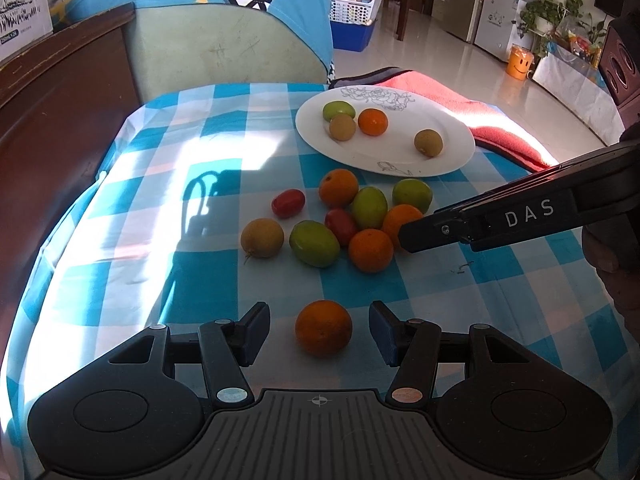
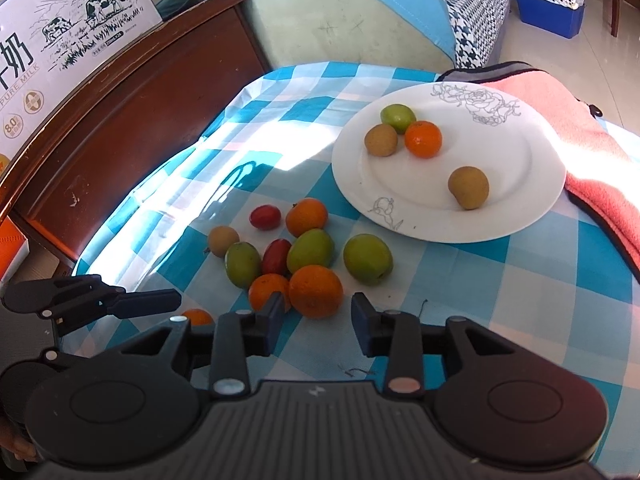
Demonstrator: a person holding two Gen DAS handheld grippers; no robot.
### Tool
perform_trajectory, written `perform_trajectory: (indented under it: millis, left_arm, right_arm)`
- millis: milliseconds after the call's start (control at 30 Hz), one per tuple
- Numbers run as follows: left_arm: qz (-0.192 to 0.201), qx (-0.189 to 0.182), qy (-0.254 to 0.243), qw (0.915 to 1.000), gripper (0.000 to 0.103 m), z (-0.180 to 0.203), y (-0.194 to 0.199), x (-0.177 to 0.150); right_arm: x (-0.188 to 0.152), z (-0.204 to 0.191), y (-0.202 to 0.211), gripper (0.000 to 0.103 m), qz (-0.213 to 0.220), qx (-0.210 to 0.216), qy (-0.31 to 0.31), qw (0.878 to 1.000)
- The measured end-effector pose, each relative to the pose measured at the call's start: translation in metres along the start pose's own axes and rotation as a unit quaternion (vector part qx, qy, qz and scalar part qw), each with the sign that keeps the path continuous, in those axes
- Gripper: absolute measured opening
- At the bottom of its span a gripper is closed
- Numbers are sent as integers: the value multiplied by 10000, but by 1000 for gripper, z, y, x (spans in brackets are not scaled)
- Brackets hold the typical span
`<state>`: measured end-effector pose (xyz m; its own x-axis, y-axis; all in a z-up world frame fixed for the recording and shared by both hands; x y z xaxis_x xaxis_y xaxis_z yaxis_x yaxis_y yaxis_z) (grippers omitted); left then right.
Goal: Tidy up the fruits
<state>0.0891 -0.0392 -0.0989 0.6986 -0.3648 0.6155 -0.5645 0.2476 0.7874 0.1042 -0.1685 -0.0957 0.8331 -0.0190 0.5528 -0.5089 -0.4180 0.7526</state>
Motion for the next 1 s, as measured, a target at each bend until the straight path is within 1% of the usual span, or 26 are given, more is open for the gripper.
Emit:
perform_trajectory:
  millis: [200,333,500,567,633,833,1000]
  left_arm:
    - [-1,29,13,10000,54,0,-3,0]
    - [-25,65,48,10000,53,-1,-8,-1]
    - [-21,73,28,10000,44,1,-11,-2]
    - [-12,66,37,10000,38,0,-11,-1]
    - [1,57,77,10000,35,0,-11,0]
    - [44,100,192,9998,31,-3,-9,3]
    - [75,102,305,9995,31,-5,-8,7]
  right_arm:
    - [0,1,-8,40,-40,-15,-4,10000]
    - [3,2,-10,41,6,-27,-26,10000]
    - [0,3,-14,41,-54,-2,-65,10000]
    - [0,3,-15,38,-52,-23,-16,10000]
    - [0,2,-15,32,-57,10,-16,10000]
    - [-2,1,-14,32,-81,-6,73,9999]
    - [-5,-2,-9,32,-165,10,217,9996]
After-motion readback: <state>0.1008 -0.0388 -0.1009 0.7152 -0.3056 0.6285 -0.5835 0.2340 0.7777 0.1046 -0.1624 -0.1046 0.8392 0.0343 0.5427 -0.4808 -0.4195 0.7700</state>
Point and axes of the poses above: each gripper's, at about its wrist camera, not at the fingertips, and y roughly against the way its jaws point, z to its right, x to its top, the point moved 9 cm from there along -y, roughly the way its jaws point, and after that the axes turned 5 degrees about x, right-handed, at the moved point
